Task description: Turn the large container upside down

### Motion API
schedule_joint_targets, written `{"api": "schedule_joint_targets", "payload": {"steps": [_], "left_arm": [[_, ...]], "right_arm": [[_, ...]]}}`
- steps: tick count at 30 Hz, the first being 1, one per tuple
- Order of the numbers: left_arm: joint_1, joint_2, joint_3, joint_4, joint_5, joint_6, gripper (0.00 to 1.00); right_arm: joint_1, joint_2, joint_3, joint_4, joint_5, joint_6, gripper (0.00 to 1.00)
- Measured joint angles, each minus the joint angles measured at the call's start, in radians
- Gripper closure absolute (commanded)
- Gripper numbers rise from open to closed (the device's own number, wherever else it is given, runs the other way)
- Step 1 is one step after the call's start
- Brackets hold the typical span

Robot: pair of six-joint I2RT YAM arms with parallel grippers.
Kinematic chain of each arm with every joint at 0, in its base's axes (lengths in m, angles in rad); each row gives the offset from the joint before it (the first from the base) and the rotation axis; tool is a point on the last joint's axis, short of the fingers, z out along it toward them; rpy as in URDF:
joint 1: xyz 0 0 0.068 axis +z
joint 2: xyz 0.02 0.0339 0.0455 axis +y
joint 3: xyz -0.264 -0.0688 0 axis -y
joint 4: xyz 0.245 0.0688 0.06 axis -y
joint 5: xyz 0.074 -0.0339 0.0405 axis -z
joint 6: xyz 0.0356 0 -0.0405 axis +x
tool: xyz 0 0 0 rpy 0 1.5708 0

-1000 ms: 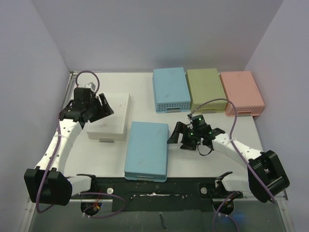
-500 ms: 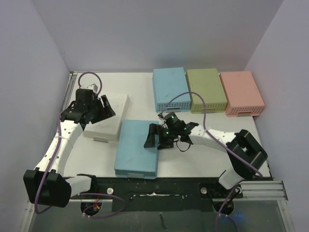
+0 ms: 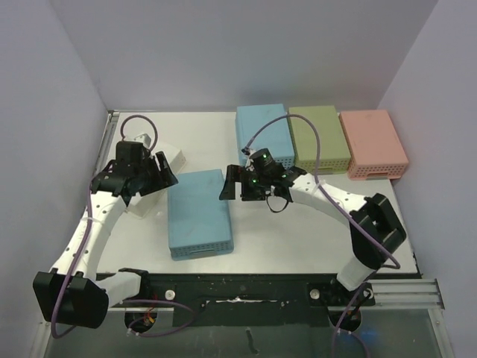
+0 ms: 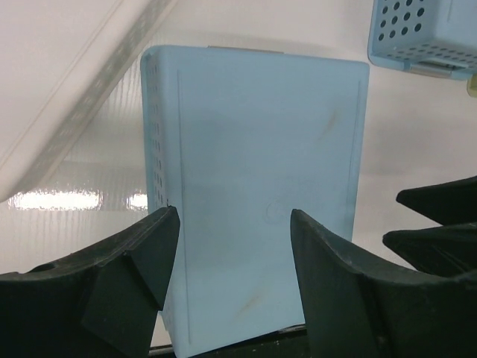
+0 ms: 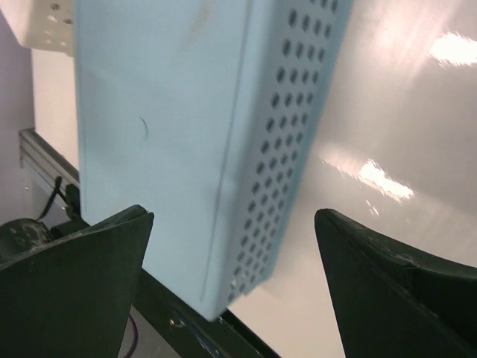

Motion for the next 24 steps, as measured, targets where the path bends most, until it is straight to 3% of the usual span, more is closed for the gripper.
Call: {"api": "schedule_joint_targets", "payload": {"steps": [10,16,24], "left_arm": [[-0.096,-0.081,-0.13,-0.055,-0.032,-0.073,0.4],[-0.109,-0.059,-0.282,0.039,0.044,-0.156,0.39],[-0.111,0.117,-0.208,0.262,0.145,-0.19,0.4]], "right_arm": [[0.022,-0.322,-0.22,-0.198,0.216,-0.009,0.03],[0.033,-0.423,-0.226,-0.297,0.344,0.014,0.03],[0.126,-0.513,-0.227,-0.393,0.502,0.028,0.01]]}}
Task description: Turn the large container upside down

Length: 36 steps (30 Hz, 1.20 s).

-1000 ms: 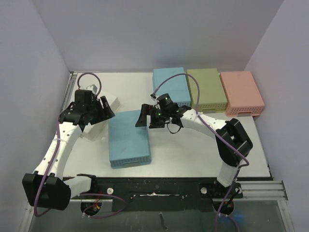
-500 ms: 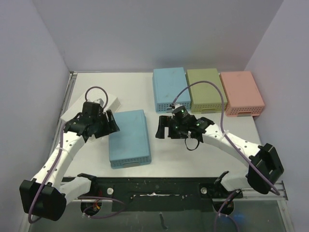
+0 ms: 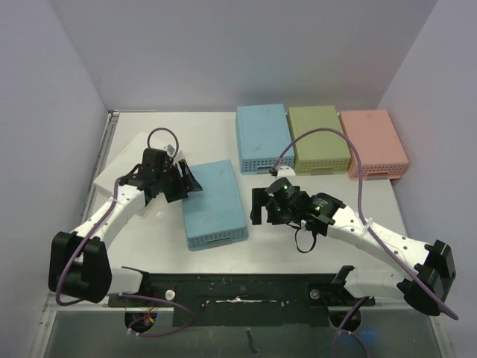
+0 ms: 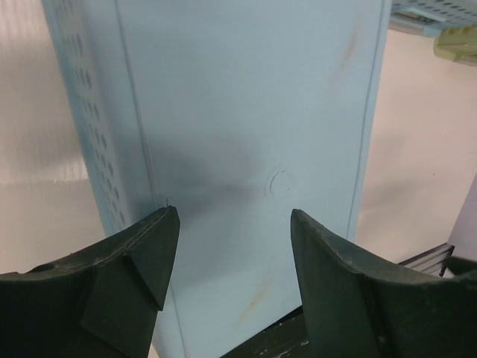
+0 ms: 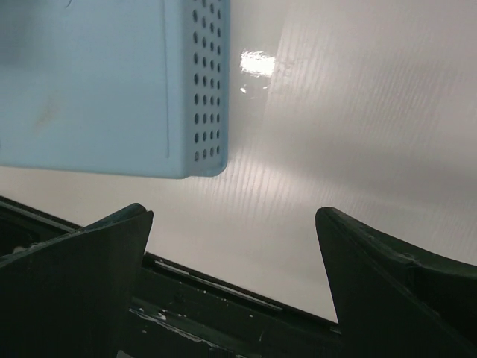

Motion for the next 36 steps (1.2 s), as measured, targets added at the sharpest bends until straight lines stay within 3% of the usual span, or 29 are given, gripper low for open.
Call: {"api": "schedule_joint_targets", "payload": {"steps": [7,12,19,24,31,36], "left_arm": [[0.0,0.107,0.158,0.014,0.011,0.035,0.4],[0.024,0.086,0.27,-0.036,-0.006,0.069,0.39],[0.22,-0.023,0.316,-0.158,-0.081,0.106,0.39],[0.328,-0.055,0.294,-0.217,-0.108,0.116,0.39],[0.327,-0.079,0.245,-0.266,-0.107,0.124,0.39],[0.327,-0.097,0.228,-0.267,-0.096,0.123,0.39]], "right_arm": [[0.232,0.039,0.012,0.022,0.049,-0.055,0.0],[0.368,0.192,0.085,0.116,0.035,-0.113,0.01],[0.467,0.515,0.277,0.145,0.021,-0.155,0.01],[0.429,0.666,0.389,0.096,0.039,-0.142,0.01],[0.229,0.7,0.431,0.114,-0.006,-0.106,0.01],[0.114,0.771,0.558,0.146,-0.056,-0.105,0.0]]}}
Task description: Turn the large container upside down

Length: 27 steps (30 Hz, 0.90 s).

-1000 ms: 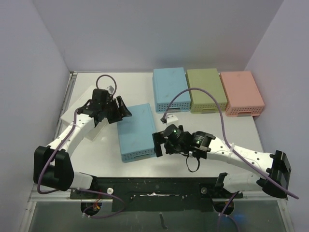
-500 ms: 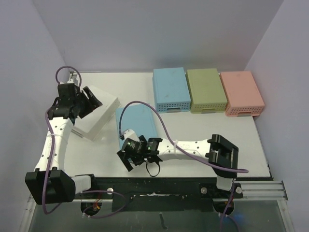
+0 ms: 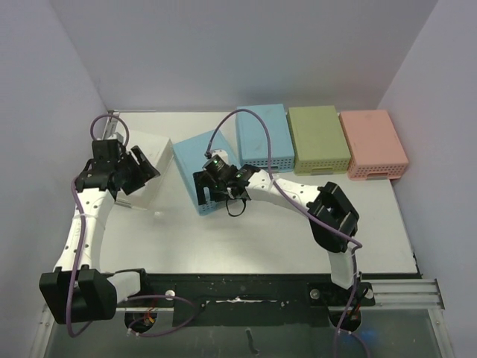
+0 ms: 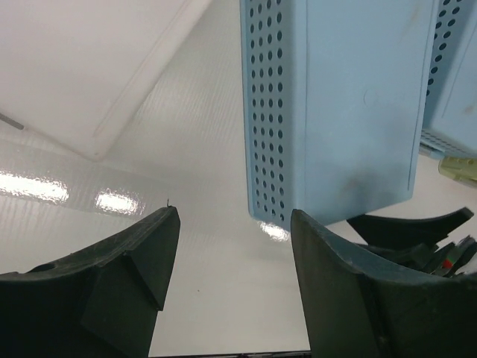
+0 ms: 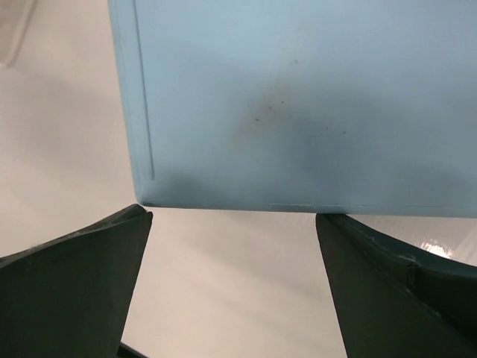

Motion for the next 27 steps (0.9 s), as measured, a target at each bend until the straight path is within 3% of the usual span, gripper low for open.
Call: {"api": "schedule_joint_targets", "payload": {"steps": [6,12,18,27], "left_arm": [[0.0,-0.011,-0.033,0.005,0.037,0.002,0.39],[-0.056,0.047,-0.069,0.051,0.025,0.0,0.42],[-0.235,0.246,-0.054,0.143,-0.03,-0.015,0.42],[-0.256,0.426,0.012,0.304,0.016,-0.045,0.42]], "right_arm": [[-0.023,0.015,0.031,0.054,-0.035,-0.008,0.0],[-0.016,-0.068,-0.114,0.089,-0.048,0.01,0.0],[-0.016,-0.286,-0.337,0.086,-0.012,0.064,0.01],[-0.019,-0.66,-0.576,-0.027,0.118,0.191,0.01]]}}
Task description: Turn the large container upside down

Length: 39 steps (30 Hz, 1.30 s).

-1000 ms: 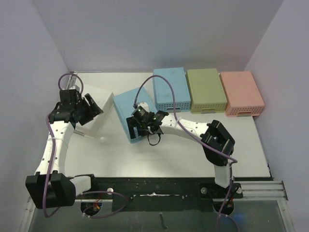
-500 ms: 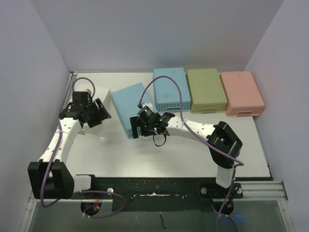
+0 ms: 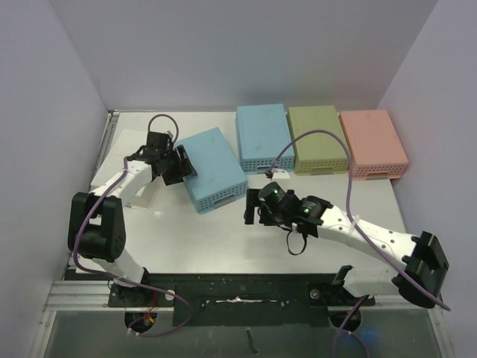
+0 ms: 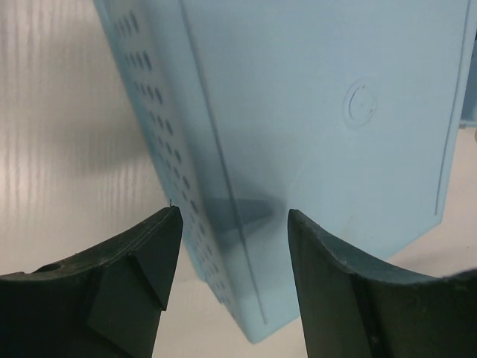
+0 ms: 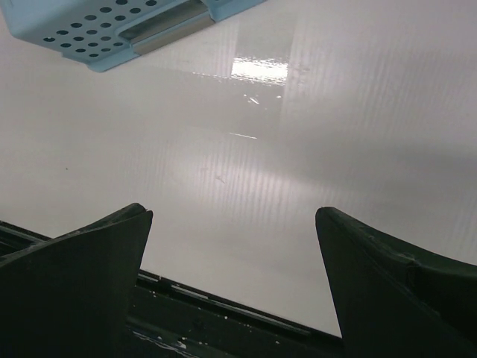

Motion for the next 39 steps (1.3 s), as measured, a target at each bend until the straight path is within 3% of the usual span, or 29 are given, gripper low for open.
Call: {"api": "schedule_joint_targets", "payload": {"steps": [6,16,23,26,32,39], "left_arm": [[0.007,0.13,0.083,0.077,0.075,0.014,0.44],[0.076,0.329,0.358,0.132,0.188,0.069,0.44],[0.03,0.249,0.444,0.05,0.089,0.133,0.39],[-0.002,0.132,0.382,0.032,0.035,0.149,0.39],[-0.068,-0.111,0.116,0.014,-0.039,0.141,0.39],[-0.183,-0.171,-0.134,-0.01,-0.068,0.095,0.39]], "right_arm": [[-0.013,-0.166,-0.044,-0.09,0.089,0.055,0.01],[-0.019,-0.246,-0.095,-0.174,0.148,0.137,0.01],[-0.019,-0.27,-0.122,-0.199,0.156,0.159,0.01],[-0.021,-0.266,-0.122,-0.199,0.167,0.156,0.01],[-0.027,-0.222,-0.105,-0.203,0.186,0.134,0.01],[-0.044,-0.219,-0.098,-0.208,0.215,0.132,0.01]]}}
